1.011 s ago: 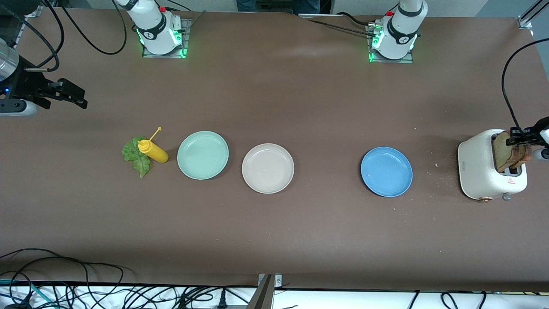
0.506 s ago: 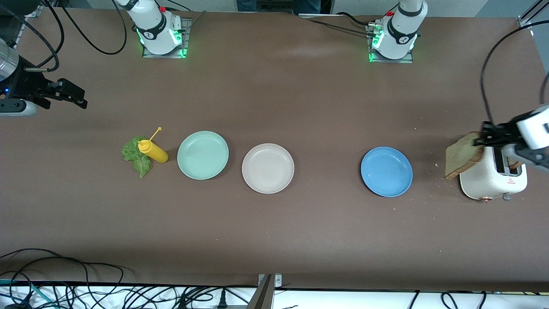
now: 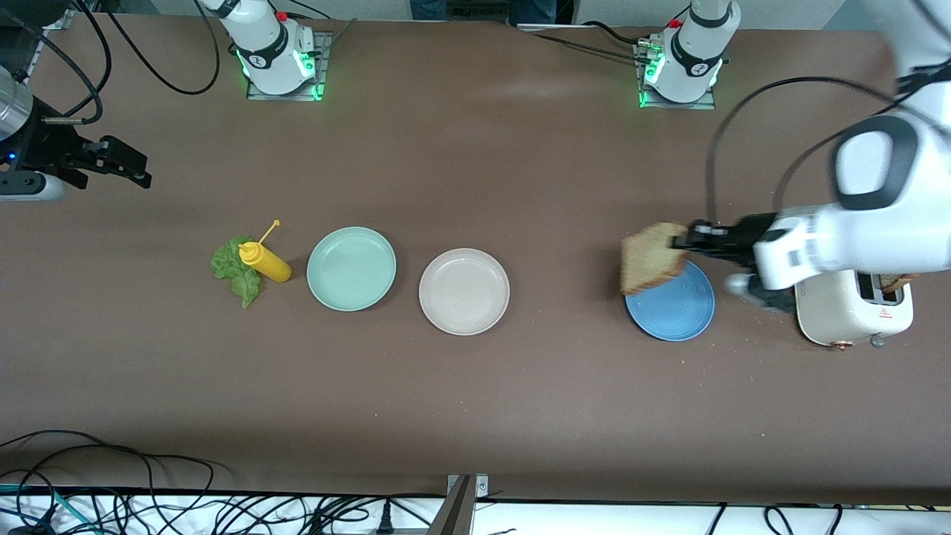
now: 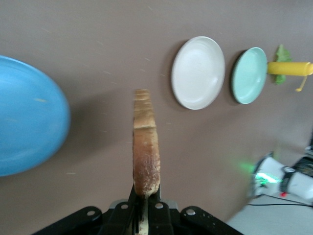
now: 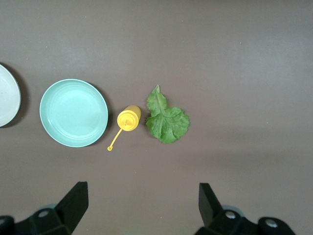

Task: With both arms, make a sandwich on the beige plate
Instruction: 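Lift the bread slice out and carry it to the beige plate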

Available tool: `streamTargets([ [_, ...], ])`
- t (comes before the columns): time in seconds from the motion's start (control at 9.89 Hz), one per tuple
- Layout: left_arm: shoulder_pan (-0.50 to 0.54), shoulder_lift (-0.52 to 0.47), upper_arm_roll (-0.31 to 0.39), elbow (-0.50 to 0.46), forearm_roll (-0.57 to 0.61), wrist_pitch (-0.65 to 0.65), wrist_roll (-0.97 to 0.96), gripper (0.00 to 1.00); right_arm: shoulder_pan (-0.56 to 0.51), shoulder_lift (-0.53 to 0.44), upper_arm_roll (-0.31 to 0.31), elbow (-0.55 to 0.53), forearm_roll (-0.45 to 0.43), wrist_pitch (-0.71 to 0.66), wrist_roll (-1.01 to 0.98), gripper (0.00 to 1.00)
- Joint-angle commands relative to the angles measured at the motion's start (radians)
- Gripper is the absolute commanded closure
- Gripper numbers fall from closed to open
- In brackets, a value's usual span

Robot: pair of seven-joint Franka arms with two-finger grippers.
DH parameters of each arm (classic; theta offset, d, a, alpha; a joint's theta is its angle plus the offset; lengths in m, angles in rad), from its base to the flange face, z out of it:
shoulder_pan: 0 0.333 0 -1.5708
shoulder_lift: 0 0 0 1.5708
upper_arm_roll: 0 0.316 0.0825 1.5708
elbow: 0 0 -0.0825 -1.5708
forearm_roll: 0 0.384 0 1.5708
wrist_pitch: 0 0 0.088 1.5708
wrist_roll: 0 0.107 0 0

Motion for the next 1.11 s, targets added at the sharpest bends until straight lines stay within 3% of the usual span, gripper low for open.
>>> streamTargets([
  [0.0,-0.043,0.037,0.004,0.025,-0.109,0.061,-0.087,1.00,0.000,-0.008,0.004,0.006,0.016,-0.014,0.009,0.00],
  [0.2,-0.093,0.049,0.004,0.025,-0.167,0.122,-0.244,1.00,0.000,-0.008,0.006,0.006,0.017,-0.014,0.009,0.00],
  [0.51,-0.162,0.110,0.003,0.026,-0.299,0.147,-0.256,1.00,0.000,-0.009,0.004,0.006,0.017,-0.014,0.009,0.00],
  [1.01,-0.328,0.236,0.000,0.025,-0.384,0.461,-0.136,1.00,0.000,-0.009,0.004,0.006,0.017,-0.014,0.009,0.00],
])
